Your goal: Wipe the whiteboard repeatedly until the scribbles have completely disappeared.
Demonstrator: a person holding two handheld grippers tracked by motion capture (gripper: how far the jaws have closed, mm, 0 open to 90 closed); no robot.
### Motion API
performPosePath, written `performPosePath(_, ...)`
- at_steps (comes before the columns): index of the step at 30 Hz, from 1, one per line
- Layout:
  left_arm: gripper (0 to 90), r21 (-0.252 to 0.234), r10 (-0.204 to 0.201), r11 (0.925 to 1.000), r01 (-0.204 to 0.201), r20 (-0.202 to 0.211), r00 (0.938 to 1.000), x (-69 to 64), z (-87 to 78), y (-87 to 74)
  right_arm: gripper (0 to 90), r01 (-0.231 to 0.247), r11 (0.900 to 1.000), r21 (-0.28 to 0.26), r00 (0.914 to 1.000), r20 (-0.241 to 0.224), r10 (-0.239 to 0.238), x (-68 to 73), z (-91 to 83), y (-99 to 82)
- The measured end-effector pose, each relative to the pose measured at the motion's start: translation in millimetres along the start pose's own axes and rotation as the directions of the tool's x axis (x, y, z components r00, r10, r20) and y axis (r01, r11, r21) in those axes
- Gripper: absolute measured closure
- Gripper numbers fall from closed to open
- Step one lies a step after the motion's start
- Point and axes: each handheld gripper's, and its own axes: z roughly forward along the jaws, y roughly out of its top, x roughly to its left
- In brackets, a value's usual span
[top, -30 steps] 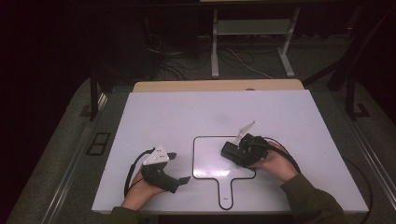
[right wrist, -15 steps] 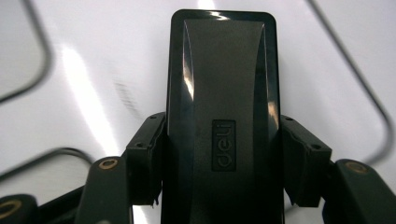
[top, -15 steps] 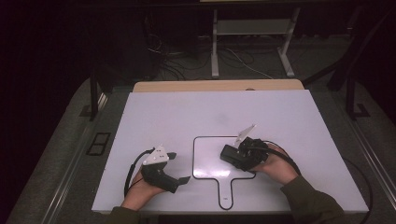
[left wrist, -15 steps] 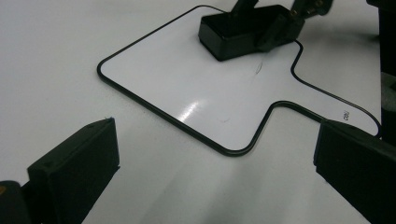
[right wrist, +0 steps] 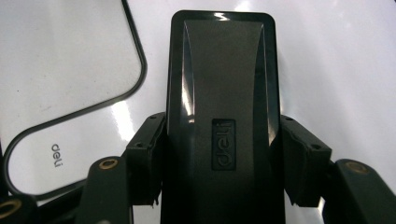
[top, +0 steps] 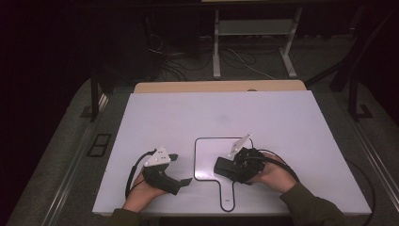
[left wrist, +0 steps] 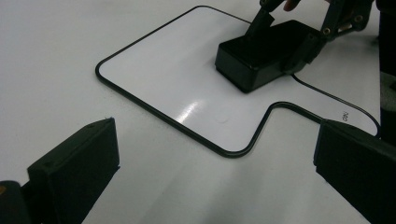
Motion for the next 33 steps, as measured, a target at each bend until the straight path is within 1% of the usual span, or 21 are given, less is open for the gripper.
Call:
performPosePath(2,0.0,0.001,0.001,1.0,-0.001,-0.001,1.0,0.0,0.0,-0.1,38.8,-0.007,1.0,-0.003,1.0,-0.001,0.007,-1.7,0.9,1.7)
performPosePath(3,0.0,0.001,-0.001,1.0,0.001,-0.001,1.0,0.1,0.2,-0.1,38.8,-0.015,0.9999,0.002,0.9991,0.039,0.015,-10.7,0.8,2.0)
performPosePath(4,0.0,0.001,-0.003,1.0,0.003,-0.001,1.0,0.0,0.4,-0.1,38.8,-0.036,0.9993,0.003,0.9972,0.065,0.036,-13.9,1.2,3.2)
performPosePath(7,0.0,0.003,-0.003,1.0,0.003,-0.001,1.0,-0.5,0.8,0.1,38.8,-0.039,0.9992,0.01,0.9956,0.085,0.038,-21.8,2.0,5.4)
performPosePath(9,0.0,0.004,-0.005,1.0,0.005,-0.001,1.0,-0.4,0.9,0.0,38.8,-0.029,0.9995,0.014,0.9949,0.097,0.028,-22.0,3.6,8.9)
performPosePath(13,0.0,0.004,-0.003,1.0,0.003,0.0,1.0,0.0,0.6,-0.2,38.8,0.038,0.9989,0.028,0.9978,0.053,-0.039,-5.2,5.7,13.2)
performPosePath(14,0.0,0.003,-0.004,1.0,0.004,0.0,1.0,-0.1,0.6,-0.2,38.8,0.043,0.9987,0.028,0.9982,0.04,-0.044,0.3,5.8,13.4)
performPosePath(15,0.0,0.002,-0.002,1.0,0.002,0.0,1.0,-0.1,0.4,-0.1,38.8,0.048,0.9984,0.031,0.9977,0.046,-0.05,1.2,5.7,13.0)
performPosePath(16,0.0,0.0,-0.002,1.0,0.002,-0.001,1.0,-0.3,0.3,-0.1,38.8,0.033,0.9989,0.032,0.9981,0.051,-0.035,0.8,5.2,12.7)
performPosePath(17,0.0,0.0,-0.002,1.0,0.002,-0.001,1.0,-0.4,0.2,-0.1,38.8,0.032,0.9987,0.039,0.9965,0.076,-0.035,-2.8,4.4,11.9)
performPosePath(19,0.0,0.001,-0.001,1.0,0.001,-0.002,1.0,-0.3,0.2,0.0,38.8,-0.012,0.9991,0.042,0.9933,0.115,0.007,-11.7,2.4,9.9)
performPosePath(21,0.0,0.002,-0.004,1.0,0.004,-0.001,1.0,-0.4,0.7,0.0,38.8,-0.045,0.9984,0.034,0.9916,0.123,0.04,-18.8,1.5,8.0)
performPosePath(22,0.0,0.004,-0.004,1.0,0.004,0.0,1.0,-0.3,0.9,0.0,38.8,-0.026,0.9989,0.04,0.9918,0.127,0.02,-21.3,1.3,7.5)
performPosePath(24,0.0,0.003,-0.006,1.0,0.006,0.0,1.0,-0.4,1.2,0.0,38.9,-0.033,0.9989,0.034,0.994,0.106,0.029,-15.2,2.6,9.7)
performPosePath(25,0.0,0.004,-0.005,1.0,0.005,-0.001,1.0,-0.4,1.2,0.1,38.8,0.002,0.9991,0.042,0.9953,0.097,-0.006,-12.5,3.4,10.8)
performPosePath(26,0.0,0.003,-0.005,1.0,0.005,-0.001,1.0,-0.4,1.1,0.1,38.9,0.028,0.9986,0.045,0.9969,0.072,-0.032,-1.7,5.8,14.9)
performPosePath(27,0.0,0.003,-0.003,1.0,0.003,-0.001,1.0,-0.3,0.8,0.1,38.9,0.028,0.9986,0.045,0.9969,0.072,-0.032,-1.7,5.8,14.9)
performPosePath(28,0.0,0.002,-0.003,1.0,0.003,0.0,1.0,-0.5,0.8,0.1,38.9,0.051,0.9978,0.044,0.9969,0.058,-0.053,1.8,7.0,16.5)
performPosePath(30,0.0,0.001,-0.004,1.0,0.004,0.0,1.0,-1.0,0.8,0.1,38.9,0.048,0.9978,0.046,0.9966,0.065,-0.051,7.1,8.4,19.8)
performPosePath(31,0.0,0.001,-0.003,1.0,0.003,-0.001,1.0,-0.9,0.5,0.0,38.9,0.047,0.9977,0.049,0.9969,0.061,-0.05,6.0,8.3,20.0)
performPosePath(33,0.0,0.001,-0.002,1.0,0.002,-0.001,1.0,-0.7,0.2,0.1,39.0,0.024,0.9987,0.045,0.996,0.085,-0.027,-1.0,7.9,19.1)
